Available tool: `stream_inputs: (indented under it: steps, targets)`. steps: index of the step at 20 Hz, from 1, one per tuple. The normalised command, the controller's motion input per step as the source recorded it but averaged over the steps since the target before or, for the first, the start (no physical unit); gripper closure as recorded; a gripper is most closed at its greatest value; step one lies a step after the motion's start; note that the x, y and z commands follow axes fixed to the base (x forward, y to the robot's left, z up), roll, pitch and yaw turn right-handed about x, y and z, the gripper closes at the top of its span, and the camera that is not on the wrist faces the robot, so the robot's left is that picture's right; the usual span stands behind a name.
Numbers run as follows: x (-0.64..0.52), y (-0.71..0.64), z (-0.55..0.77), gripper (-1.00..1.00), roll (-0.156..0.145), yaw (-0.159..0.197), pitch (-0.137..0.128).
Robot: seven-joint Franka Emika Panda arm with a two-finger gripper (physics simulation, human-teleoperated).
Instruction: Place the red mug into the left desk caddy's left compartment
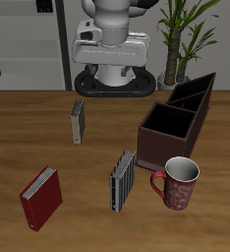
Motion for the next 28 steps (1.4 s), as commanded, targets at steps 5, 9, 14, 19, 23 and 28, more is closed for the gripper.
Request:
stream_inputs:
  steps: [5, 9, 14, 19, 23, 28]
  targets:
    - [-0.09, 0.14, 0.07, -1.00, 0.017, 0.029, -0.012]
    - [0.04, 0.00, -0.04, -1.00, -0.040, -0.004, 0.008]
    - [0.26, -0.06, 0.03, -1.00, -0.098, -0.038, 0.002]
    - [0.28, 0.21, 0.09, -1.00, -0.029, -0.025, -0.010]
    - [0.36, 0.48, 0.18, -1.00, -0.002, 0.008, -0.034]
    - [0.30, 0.51, 0.19, -1.00, 0.012, 0.020, -0.037]
